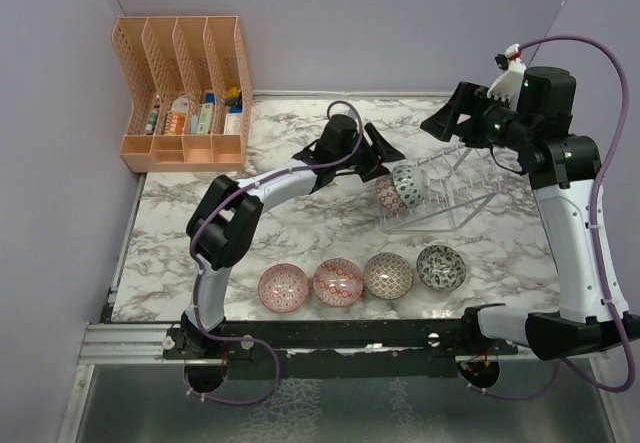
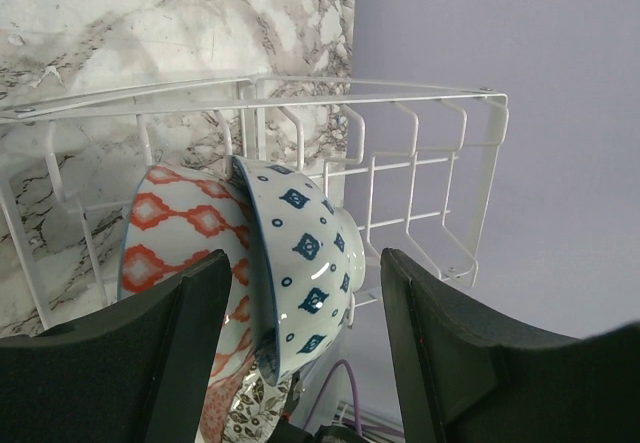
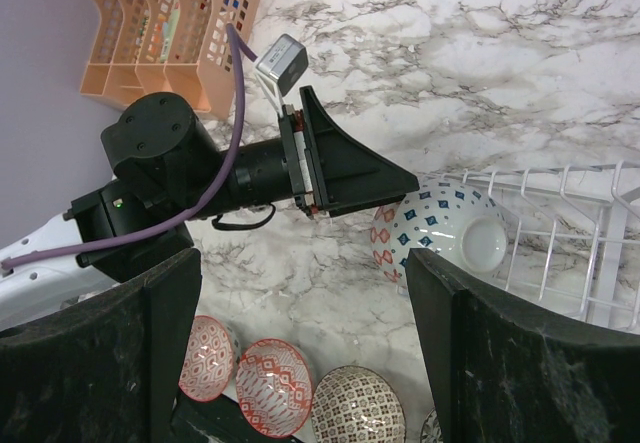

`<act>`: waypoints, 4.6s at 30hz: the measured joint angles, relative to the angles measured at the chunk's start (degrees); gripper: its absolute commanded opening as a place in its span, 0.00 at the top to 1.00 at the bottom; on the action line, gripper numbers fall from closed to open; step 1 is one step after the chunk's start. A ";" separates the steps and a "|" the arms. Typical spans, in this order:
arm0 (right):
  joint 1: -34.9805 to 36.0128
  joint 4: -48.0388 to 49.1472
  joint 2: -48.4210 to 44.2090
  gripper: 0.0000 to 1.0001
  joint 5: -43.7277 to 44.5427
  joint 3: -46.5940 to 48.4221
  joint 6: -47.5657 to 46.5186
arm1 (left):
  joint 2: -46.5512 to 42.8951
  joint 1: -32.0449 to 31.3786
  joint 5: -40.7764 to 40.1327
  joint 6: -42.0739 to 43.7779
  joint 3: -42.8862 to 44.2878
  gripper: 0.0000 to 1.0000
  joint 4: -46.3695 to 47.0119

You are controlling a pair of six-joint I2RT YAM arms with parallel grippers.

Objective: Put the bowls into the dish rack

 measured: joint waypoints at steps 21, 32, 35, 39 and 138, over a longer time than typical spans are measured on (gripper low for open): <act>0.00 0.00 0.02 0.17 -0.31 0.00 0.02 | -7.43 3.45 -1.73 -0.09 -9.62 0.36 1.33; 0.00 0.00 0.02 0.17 -0.63 0.00 0.02 | -7.96 2.99 -1.70 -5.40 -17.11 0.36 6.60; 0.00 -0.02 0.02 0.16 -0.63 0.00 0.02 | -7.96 2.84 -1.68 -7.04 -17.35 0.36 9.16; 0.00 -0.02 0.02 0.17 -0.63 0.00 0.02 | -7.82 2.51 -1.57 -9.09 -17.57 0.36 11.76; 0.00 0.02 -0.52 0.16 -1.99 -1.01 0.02 | -7.17 1.44 -0.87 -7.43 -17.14 0.01 12.76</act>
